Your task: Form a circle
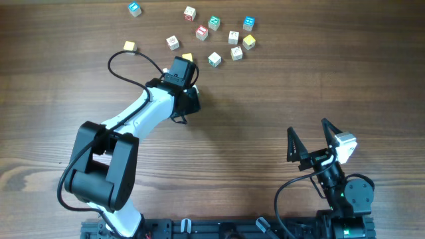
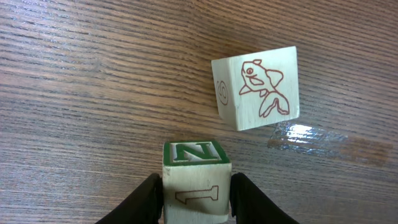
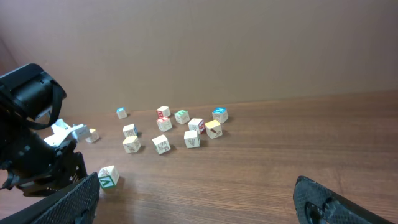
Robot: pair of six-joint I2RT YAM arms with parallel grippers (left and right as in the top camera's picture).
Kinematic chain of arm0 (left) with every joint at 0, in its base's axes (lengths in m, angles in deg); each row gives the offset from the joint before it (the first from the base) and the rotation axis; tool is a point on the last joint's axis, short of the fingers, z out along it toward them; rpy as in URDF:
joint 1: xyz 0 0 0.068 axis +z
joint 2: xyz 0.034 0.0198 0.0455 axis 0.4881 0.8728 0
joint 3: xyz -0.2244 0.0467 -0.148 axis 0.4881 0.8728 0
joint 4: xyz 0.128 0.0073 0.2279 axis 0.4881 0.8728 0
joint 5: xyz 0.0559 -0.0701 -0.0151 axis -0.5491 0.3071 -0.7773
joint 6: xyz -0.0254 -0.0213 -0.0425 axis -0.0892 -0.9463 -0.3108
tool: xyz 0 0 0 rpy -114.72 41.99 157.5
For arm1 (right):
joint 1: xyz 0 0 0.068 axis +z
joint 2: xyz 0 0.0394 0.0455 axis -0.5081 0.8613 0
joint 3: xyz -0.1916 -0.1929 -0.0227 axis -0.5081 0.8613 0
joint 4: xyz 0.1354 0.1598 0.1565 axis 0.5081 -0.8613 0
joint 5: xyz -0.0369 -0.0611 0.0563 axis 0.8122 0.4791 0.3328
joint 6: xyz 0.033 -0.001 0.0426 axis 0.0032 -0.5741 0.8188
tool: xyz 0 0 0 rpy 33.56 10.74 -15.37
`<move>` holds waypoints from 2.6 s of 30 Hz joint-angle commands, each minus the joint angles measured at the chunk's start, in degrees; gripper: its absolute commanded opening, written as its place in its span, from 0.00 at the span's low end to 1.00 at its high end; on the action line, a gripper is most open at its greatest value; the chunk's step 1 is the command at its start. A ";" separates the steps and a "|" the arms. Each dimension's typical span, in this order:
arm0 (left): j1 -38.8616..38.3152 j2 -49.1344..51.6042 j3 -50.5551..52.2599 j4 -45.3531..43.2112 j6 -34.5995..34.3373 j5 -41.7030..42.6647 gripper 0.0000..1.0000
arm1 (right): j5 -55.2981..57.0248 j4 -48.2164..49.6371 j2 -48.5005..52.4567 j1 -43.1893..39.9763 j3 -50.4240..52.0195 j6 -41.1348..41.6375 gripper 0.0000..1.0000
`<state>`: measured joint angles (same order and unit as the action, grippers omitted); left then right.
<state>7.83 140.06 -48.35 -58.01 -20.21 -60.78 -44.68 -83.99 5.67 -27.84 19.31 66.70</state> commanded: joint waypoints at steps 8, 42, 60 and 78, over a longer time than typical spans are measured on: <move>-0.31 0.15 0.44 -0.15 -0.15 -1.01 0.56 | 0.50 0.31 -0.46 0.31 0.04 -0.33 1.00; 9.53 -10.38 -0.52 9.62 7.65 -0.33 0.79 | 0.50 0.31 -0.46 0.31 0.04 -0.33 1.00; -0.63 -8.92 5.35 -0.20 5.66 -2.25 0.80 | 0.50 0.31 -0.46 0.31 0.04 -0.33 1.00; -0.96 -2.12 5.35 -4.68 3.04 -2.08 0.58 | 0.50 0.31 -0.46 0.31 0.04 -0.33 1.00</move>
<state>7.22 136.52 -43.44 -62.07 -15.95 -62.11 -44.68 -83.99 5.67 -27.84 19.29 66.70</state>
